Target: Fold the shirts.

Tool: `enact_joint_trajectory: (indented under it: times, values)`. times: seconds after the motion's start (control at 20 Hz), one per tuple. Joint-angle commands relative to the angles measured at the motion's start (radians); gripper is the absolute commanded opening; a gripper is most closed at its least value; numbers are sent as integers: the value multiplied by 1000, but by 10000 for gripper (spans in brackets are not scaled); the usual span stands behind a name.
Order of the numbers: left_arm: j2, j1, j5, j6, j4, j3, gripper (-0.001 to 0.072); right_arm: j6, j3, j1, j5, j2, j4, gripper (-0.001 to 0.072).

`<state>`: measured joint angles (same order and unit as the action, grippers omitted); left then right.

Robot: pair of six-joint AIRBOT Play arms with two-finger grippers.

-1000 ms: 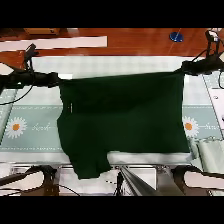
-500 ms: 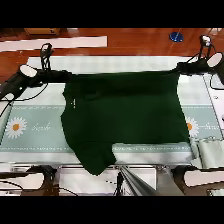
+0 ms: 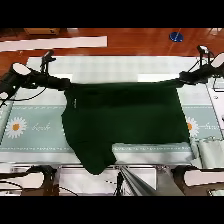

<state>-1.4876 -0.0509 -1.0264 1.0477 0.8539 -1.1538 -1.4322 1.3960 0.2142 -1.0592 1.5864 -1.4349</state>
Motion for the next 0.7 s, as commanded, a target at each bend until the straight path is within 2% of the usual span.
enact_joint_trajectory:
  times: [0.0,0.15,0.35,0.4,0.45,0.5,0.6,0.65]
  values:
    - [0,2,-158,89,66,-1,22,-6,-2,8,-175,1,-14,25]
    - [-35,19,-137,129,66,1,23,14,-2,4,-181,44,8,25]
    - [-94,33,-145,129,65,2,26,20,-2,4,-192,100,47,25]
    - [-100,33,-144,127,66,1,85,23,-2,4,-189,102,38,32]
    - [-100,29,-147,125,66,-3,288,28,1,5,-192,101,35,142]
    - [-97,17,-180,126,66,-18,493,50,16,10,-226,96,33,299]
    - [-74,-33,-275,122,76,-58,495,113,63,30,-341,68,15,371]
    - [-46,-72,-320,116,88,-61,495,104,68,51,-392,31,15,372]
